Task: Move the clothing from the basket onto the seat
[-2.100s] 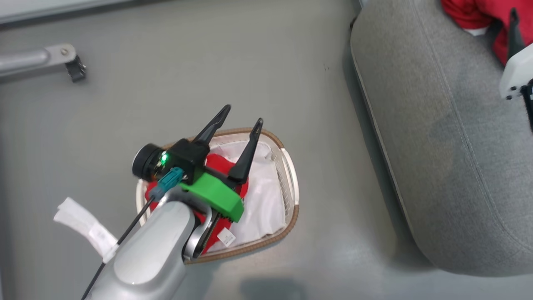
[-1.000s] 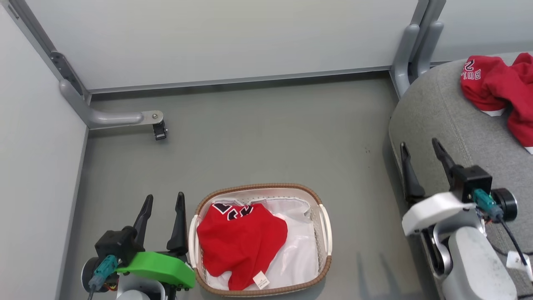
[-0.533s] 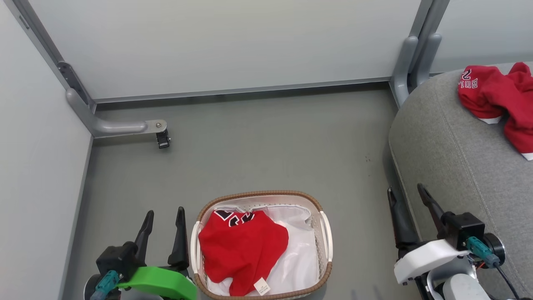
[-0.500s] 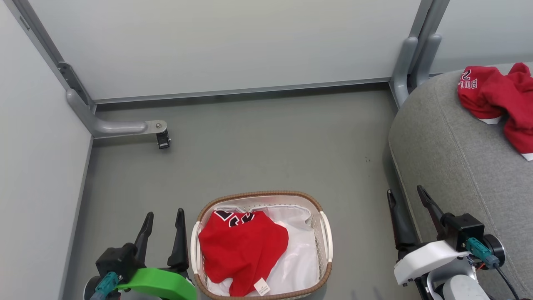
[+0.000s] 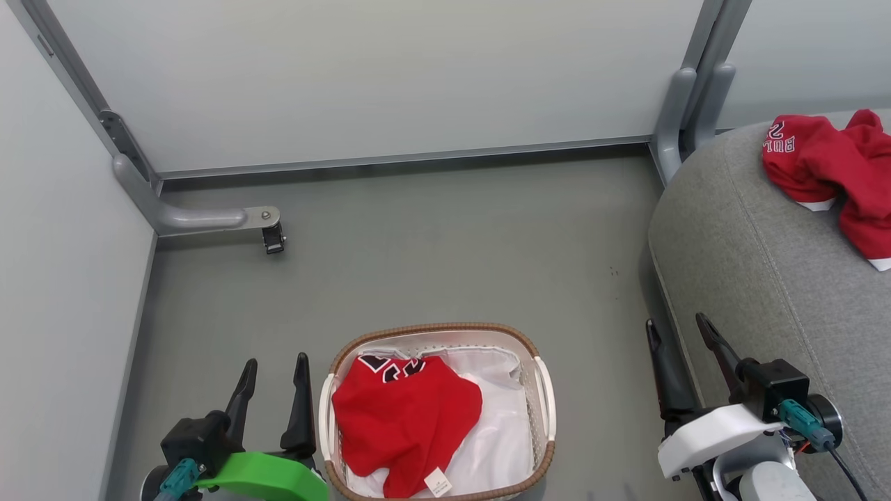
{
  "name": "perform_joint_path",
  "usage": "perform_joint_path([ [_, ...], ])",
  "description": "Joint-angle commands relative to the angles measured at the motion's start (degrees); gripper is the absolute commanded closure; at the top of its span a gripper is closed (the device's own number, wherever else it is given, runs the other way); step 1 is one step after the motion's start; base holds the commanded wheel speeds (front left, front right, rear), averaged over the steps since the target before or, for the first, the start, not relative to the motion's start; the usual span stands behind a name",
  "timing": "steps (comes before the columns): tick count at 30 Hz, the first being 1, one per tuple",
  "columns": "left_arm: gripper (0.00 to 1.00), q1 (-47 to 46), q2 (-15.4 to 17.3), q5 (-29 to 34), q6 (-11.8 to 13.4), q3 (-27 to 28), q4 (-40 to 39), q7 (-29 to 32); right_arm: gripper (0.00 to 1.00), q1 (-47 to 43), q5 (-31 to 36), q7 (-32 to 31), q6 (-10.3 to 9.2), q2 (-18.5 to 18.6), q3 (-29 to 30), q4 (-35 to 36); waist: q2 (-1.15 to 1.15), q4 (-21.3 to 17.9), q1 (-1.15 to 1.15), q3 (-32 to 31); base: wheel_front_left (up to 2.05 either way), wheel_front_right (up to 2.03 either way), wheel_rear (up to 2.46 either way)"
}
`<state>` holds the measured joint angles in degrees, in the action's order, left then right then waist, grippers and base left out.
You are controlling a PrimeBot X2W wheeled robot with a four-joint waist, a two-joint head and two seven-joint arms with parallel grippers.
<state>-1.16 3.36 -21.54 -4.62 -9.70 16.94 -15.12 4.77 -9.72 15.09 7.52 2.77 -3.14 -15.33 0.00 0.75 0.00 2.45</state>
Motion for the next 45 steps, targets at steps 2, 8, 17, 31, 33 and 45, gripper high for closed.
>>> perform_joint_path([
  [2,0.0,0.7,0.0,0.3,-0.4,0.1,0.1,0.0,0.0,-0.6,-0.5,0.1,-0.06,0.2,0.0,-0.1,0.0,0.0,0.0,0.1,0.0,0.0,0.0],
  [8,0.0,0.5,-0.1,0.5,-0.5,0.2,0.2,0.0,0.0,-0.3,-0.5,0.1,-0.06,0.2,0.0,-0.3,0.0,-0.2,0.0,0.2,0.0,0.0,0.0],
  [17,0.0,-0.5,-0.2,1.2,-0.6,-0.5,0.6,0.0,0.0,0.3,-0.2,0.1,-0.06,0.2,0.3,0.3,0.0,-0.2,0.0,1.5,0.0,0.0,0.0],
  [31,0.0,-18.1,2.8,6.9,-1.6,-5.4,6.0,2.5,0.0,7.3,1.2,0.1,-0.06,0.2,2.2,4.2,0.0,-1.9,0.0,18.0,0.0,0.0,0.0],
  [33,0.0,-21.7,3.8,8.2,-1.9,-7.0,8.3,3.7,0.0,9.1,1.5,0.1,-0.06,0.2,2.2,4.8,0.0,-2.8,0.0,21.0,0.0,0.0,0.0],
  [45,0.0,-36.1,4.3,11.0,-2.8,-16.4,26.2,7.2,0.0,18.1,-0.1,0.1,-0.06,0.2,1.6,6.4,0.0,-8.2,0.0,35.2,0.0,0.0,0.0],
])
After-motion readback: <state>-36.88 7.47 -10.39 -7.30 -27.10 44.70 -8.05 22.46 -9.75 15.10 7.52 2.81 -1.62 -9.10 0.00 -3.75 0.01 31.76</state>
